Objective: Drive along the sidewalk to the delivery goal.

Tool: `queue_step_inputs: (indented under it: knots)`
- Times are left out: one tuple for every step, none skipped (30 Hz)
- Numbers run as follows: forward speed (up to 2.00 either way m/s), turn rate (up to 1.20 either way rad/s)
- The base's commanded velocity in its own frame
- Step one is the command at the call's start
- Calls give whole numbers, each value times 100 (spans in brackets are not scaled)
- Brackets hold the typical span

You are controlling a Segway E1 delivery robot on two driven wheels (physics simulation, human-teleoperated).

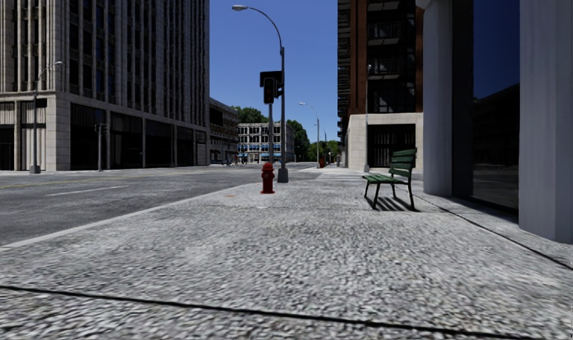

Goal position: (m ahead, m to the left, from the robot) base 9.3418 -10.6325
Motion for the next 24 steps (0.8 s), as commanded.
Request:
queue_step_inputs:
  knots:
    - [200, 0]
    - [200, 0]
    - [200, 0]
    - [200, 0]
    - [200, 0]
    - [200, 0]
    - [200, 0]
    - [200, 0]
    - [200, 0]
    - [200, 0]
    - [200, 0]
    - [200, 0]
    - [200, 0]
    - [200, 0]
    - [200, 0]
    - [200, -11]
    - [200, -21]
    - [200, -21]
    - [200, -25]
    - [200, -28]
    - [200, -28]
    - [200, -29]
    - [200, -30]
    - [200, -21]
